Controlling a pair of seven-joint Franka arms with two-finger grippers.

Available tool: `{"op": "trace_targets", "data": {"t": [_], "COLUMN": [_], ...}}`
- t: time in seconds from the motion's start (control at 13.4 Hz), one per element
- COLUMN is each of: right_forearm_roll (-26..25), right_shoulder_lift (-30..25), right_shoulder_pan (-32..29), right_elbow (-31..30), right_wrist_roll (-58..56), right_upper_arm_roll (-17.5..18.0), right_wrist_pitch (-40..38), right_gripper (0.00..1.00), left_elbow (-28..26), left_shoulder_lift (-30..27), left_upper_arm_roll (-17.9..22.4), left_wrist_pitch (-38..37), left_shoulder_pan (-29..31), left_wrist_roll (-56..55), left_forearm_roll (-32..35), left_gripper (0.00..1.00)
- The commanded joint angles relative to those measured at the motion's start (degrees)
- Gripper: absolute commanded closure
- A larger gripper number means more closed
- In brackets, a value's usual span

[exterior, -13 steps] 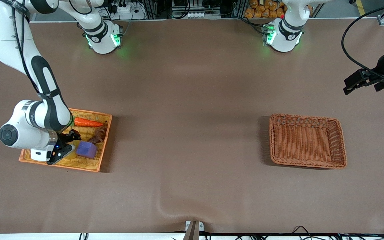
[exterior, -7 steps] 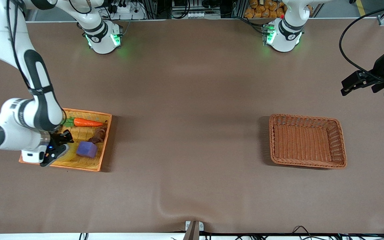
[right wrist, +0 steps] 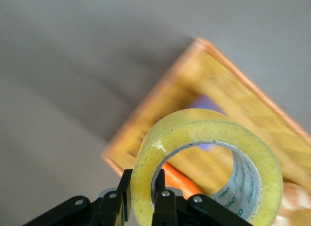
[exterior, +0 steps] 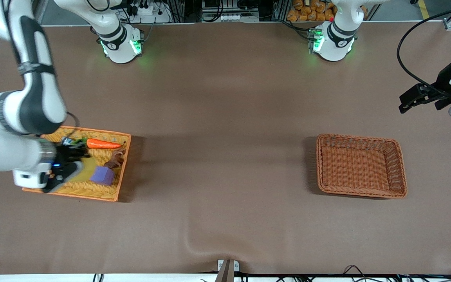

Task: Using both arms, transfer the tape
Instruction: 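Carry the tape with the right gripper and set it mid-table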

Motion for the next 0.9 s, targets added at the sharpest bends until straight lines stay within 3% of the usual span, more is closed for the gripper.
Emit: {"op": "trace_targets", "data": {"t": [0.0,0.07,0.37,0.82], "right_forearm_roll": [2.3,2.3,4.3,4.4], "right_shoulder_lift": [0.7,1.3,7.2,23.7], "right_shoulder_pan": [8.9,12.8,25.6,36.8], "right_elbow": [1.6,2.0,3.8,13.2], "right_wrist_roll": [17.0,23.1,46.3,64.6], "right_upper_arm_roll": [-0.1,-0.1,-0.1,-0.1], "right_wrist_pitch": [-0.6,0.1,15.2,33.6], "right_gripper": [1.0,1.0,1.0,1.0], "left_elbow": [-0.4,-0.3,-0.5,-1.7], "left_shoulder_lift": [-0.1,0.0,0.6,0.3], "left_upper_arm_roll": [-0.1,-0.1,-0.1,-0.1], "left_wrist_pitch": [1.5,1.7,4.1,5.9], "left_shoulder_pan": [0.1,0.0,0.0,0.6], "left_wrist_roll": [0.1,0.1,0.0,0.0], "left_forearm_roll": [0.8,0.8,0.8,0.7], "left_gripper": [0.0,0.0,0.0,0.0]}}
